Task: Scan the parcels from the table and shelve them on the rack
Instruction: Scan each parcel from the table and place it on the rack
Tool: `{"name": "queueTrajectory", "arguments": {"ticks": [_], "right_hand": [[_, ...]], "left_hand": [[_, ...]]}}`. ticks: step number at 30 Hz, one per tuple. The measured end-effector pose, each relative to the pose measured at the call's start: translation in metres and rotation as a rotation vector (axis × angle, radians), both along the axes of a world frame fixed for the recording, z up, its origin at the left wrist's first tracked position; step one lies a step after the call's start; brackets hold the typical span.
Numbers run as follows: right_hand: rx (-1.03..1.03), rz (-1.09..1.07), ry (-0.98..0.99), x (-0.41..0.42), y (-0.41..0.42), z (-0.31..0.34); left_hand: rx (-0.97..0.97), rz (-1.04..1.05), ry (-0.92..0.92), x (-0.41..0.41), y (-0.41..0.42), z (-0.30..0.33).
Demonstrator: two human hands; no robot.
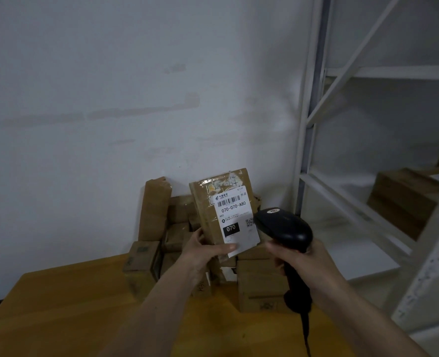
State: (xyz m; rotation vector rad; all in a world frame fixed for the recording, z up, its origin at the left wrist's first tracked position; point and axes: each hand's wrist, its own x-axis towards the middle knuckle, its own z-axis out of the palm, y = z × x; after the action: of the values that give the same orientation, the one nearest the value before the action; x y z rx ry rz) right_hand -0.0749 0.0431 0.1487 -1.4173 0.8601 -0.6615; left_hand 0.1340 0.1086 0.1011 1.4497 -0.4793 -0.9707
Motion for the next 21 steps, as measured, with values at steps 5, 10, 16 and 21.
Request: {"name": "queueTrajectory", "arguments": {"ticks": [5,10,16,21], "right_hand": [[0.047,-0.114,-0.035,-0.033,0.006,-0.004],[0.053,-0.267,-0.087,-0.067,0.022,-0.003],[0.040,-0.426,-0.139,-0.103,0.062,-0.001],[0.047,-0.532,-0.152,-0.136,0.106,-0.010]], "left_hand": [[0.041,-0.071,-0.016,-0.035,-0.008,0.006],[0.030,-0.197,-0.020,-0.065,-0.016,0.011],[0.079,-0.339,-0.091,-0.096,0.001,0.004],[0.148,-0.503,-0.169,-0.129,0.021,-0.002]]}}
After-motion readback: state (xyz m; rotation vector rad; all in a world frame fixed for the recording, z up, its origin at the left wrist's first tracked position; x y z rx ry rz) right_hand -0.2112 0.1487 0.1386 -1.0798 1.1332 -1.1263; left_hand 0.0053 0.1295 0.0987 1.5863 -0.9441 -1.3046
